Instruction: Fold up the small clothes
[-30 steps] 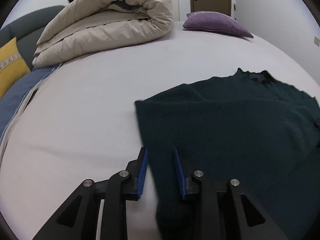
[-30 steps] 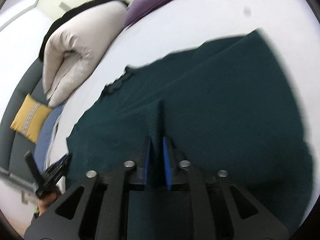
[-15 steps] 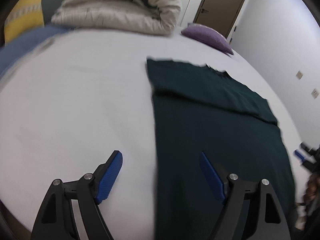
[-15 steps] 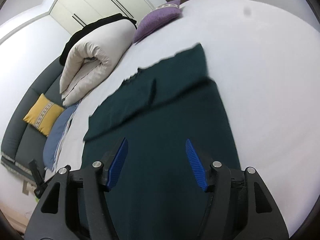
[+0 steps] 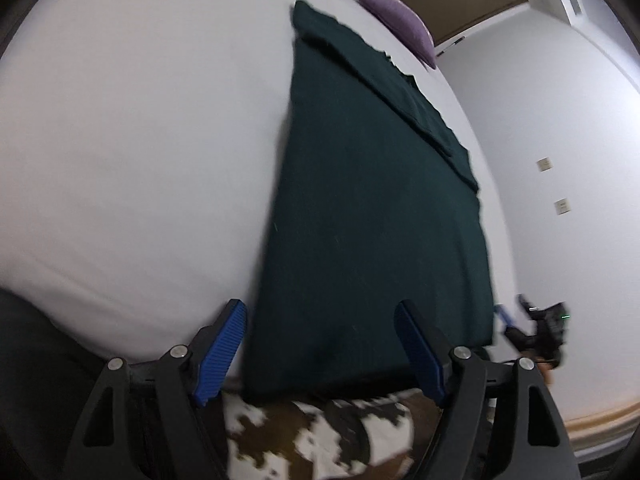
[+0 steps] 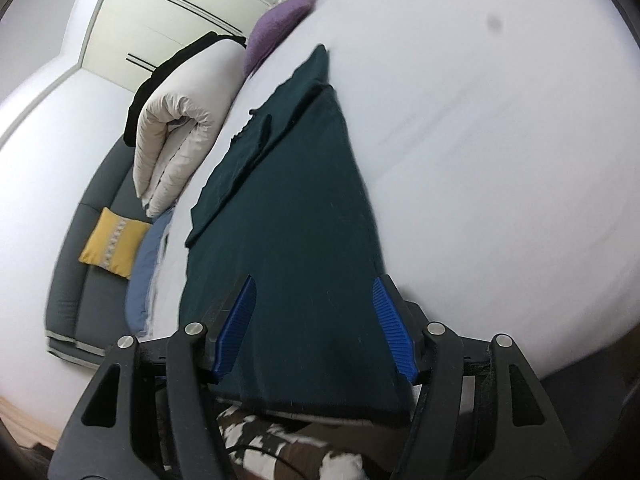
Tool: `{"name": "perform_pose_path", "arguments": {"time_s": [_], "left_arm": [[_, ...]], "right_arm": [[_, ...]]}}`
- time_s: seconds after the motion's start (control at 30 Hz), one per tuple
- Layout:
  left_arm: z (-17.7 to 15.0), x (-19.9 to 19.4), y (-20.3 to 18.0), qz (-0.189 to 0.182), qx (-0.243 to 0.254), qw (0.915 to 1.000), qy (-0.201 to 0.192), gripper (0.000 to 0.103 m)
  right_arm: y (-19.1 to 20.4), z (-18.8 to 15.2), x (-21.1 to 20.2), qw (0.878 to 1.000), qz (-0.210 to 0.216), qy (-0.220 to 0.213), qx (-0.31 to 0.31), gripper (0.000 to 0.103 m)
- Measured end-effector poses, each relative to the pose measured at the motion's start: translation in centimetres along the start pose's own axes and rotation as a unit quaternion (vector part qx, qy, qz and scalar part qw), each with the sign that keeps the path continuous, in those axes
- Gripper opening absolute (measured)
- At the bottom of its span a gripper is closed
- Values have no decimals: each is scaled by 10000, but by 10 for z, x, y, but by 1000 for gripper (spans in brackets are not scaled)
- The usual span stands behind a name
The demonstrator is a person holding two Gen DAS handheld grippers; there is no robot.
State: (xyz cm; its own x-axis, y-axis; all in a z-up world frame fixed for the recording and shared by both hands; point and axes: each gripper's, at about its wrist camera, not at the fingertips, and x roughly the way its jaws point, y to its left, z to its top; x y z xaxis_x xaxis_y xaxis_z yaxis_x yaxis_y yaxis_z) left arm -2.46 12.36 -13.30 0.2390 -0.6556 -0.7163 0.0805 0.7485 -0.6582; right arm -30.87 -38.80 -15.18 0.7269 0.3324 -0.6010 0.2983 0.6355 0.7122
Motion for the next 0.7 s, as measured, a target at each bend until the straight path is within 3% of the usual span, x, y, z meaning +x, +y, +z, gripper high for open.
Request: {"name": "perform_pose_path", "arguments": {"time_s": [0.17, 0.4, 0.7], "left_arm": [[-3, 5, 8, -358, -167, 9988, 275, 75], [1, 7, 25, -453, -473, 9971, 379, 43], [3, 19, 7, -363, -148, 9976, 566, 41]], "right_arm": [[-18, 0, -6, 9996, 112, 187, 199, 60], [-39, 4, -14, 9982, 153, 354, 458, 60], [-40, 3, -12, 9968, -147, 672, 405, 57]]}}
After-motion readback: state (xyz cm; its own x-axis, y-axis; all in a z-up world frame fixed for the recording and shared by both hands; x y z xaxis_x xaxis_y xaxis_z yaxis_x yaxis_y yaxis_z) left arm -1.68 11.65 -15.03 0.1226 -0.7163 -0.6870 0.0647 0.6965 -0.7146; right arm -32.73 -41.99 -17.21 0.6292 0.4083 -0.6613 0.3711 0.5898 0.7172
